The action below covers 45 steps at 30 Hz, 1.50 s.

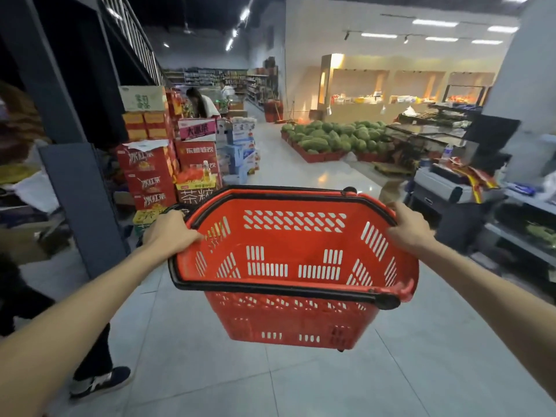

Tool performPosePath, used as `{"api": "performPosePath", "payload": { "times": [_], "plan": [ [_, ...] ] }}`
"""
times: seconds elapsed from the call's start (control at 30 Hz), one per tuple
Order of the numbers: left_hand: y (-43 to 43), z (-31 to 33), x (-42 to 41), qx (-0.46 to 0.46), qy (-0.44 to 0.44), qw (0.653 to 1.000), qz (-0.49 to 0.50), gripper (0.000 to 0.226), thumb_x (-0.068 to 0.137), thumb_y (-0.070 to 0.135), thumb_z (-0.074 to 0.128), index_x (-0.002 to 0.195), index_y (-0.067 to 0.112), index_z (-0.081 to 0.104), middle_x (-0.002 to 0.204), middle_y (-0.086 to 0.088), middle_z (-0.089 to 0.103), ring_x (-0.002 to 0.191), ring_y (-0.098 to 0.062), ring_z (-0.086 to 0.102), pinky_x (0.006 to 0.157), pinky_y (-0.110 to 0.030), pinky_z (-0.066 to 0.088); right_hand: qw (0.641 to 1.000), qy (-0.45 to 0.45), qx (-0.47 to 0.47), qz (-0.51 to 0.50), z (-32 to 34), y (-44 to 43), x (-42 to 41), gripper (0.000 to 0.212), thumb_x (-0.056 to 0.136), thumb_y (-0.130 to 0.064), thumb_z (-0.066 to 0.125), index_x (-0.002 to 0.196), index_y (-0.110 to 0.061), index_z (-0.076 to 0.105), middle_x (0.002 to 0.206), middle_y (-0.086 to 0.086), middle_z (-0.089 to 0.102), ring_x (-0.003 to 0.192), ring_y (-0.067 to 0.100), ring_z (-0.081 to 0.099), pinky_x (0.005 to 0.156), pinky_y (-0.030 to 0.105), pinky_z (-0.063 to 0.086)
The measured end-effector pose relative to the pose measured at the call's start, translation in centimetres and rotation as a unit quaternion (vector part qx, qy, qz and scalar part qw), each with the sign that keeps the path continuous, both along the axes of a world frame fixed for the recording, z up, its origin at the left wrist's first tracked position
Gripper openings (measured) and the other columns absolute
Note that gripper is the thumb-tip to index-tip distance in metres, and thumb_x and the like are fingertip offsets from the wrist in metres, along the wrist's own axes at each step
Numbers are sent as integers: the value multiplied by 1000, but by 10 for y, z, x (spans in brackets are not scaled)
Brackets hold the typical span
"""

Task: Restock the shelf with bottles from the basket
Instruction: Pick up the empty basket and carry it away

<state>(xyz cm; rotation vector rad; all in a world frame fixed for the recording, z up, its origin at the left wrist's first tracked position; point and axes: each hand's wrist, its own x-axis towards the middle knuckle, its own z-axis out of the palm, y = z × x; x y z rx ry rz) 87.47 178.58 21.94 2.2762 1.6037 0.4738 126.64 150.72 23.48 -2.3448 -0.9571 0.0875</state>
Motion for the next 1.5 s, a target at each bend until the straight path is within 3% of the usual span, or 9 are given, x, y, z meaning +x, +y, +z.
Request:
{"api": "performPosePath", "payload": {
  "times": [0.17,0.37,0.53,0.63,0.73,0.87,1.2,1.37,1.5],
  "plan": [
    [90,-18,101,-18,2,1000,15,50,57,61,79,91,27,68,75,5,72,66,-19,71,66,-38,64,1000,2,1,10,-6,90,98,47,92,-17,63,135,-22,47,113,13,70,86,31,71,80,50,62],
    [197,-34,178,-16,7,999,44,54,60,65,77,99,31,64,81,6,71,71,-20,70,68,-39,63,999,-18,9,35,-17,214,182,49,92,-13,64,137,-17,47,117,17,69,83,28,63,78,39,58],
    [302,-62,232,5,20,998,63,58,63,66,78,104,28,65,82,3,70,76,-24,69,71,-42,63,999,-17,0,46,-49,338,236,50,96,-8,62,143,-11,47,126,22,65,102,38,67,79,32,46],
    [379,-84,262,10,25,997,67,64,61,69,76,109,27,65,84,3,70,75,-25,68,69,-41,62,999,-18,-13,49,-72,417,267,49,95,-11,63,142,-12,47,126,22,65,101,39,66,81,37,50],
    [446,-92,291,1,22,998,58,51,72,57,81,106,24,62,85,1,67,74,-26,63,67,-38,58,998,-26,-34,55,-85,494,296,51,89,-6,61,139,-8,49,124,28,64,111,46,61,89,45,47],
    [529,-94,335,-3,11,998,62,44,75,52,81,104,26,61,88,-1,67,80,-31,66,72,-40,58,997,-25,-48,55,-89,585,337,51,92,-6,61,141,-7,48,126,28,63,112,45,61,84,39,42],
    [736,-128,500,-13,51,996,72,56,76,57,80,114,19,64,91,-5,73,77,-31,70,70,-42,61,994,-33,-76,66,-134,793,501,51,98,-20,58,147,-13,43,124,24,64,104,44,64,77,37,43],
    [842,-135,598,-11,71,994,80,53,78,58,79,111,20,64,84,-2,68,73,-29,67,65,-39,60,996,-1,-56,72,-147,908,608,55,96,-33,62,146,-21,40,121,20,65,98,40,68,85,49,58],
    [917,-135,658,-5,72,993,93,68,76,65,75,126,22,62,84,1,71,69,-26,69,63,-41,63,995,6,-58,79,-138,992,675,56,96,-30,63,146,-21,41,122,22,63,100,43,66,87,48,55]
  ]
}}
